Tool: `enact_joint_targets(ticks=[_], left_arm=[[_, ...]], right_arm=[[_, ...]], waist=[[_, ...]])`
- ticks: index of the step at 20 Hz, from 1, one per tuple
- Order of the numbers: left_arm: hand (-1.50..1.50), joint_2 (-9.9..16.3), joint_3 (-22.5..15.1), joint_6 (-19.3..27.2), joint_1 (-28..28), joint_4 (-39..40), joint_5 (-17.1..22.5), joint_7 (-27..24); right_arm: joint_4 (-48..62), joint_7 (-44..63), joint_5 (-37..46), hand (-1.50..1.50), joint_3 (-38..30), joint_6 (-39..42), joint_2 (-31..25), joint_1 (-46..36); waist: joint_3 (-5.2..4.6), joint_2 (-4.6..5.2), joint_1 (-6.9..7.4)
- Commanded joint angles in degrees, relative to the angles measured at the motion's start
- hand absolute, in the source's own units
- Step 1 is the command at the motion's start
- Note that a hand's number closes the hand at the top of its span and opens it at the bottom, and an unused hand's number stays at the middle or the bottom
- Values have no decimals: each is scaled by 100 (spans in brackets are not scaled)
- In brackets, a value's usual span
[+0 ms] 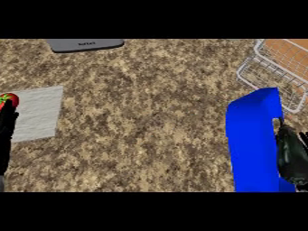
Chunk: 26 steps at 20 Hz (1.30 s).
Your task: Pick the eggplant from the tray and place it in the tiered basket
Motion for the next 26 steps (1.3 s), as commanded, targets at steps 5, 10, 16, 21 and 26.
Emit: enact_joint_targets(ticks=[5, 10, 16, 21, 26], left_arm=[[0, 171, -245, -45, -247, -246, -258, 309], [0, 114, -457, -166, -419, -329, -320, 376], [0, 141, -666, -271, -616, -582, -402, 707], [0, -145, -901, -58, -863, -699, -610, 1044], [0, -201, -794, -135, -1024, -227, -706, 808]], right_arm=[[-721, 1378, 444, -150, 502, -897, -314, 1748], [-1457, 2693, 553, -150, 1211, -207, -1363, 2112], [-3121, 4554, 388, -150, 1264, -138, -2430, 2761], [-4348, 6775, 171, -150, 1043, -585, -3468, 2639], [-4492, 7871, -57, -150, 1235, -669, -3730, 1982]], waist=[[141, 113, 344], [123, 188, 624], [155, 202, 1005], [185, 180, 1046], [201, 188, 1058]])
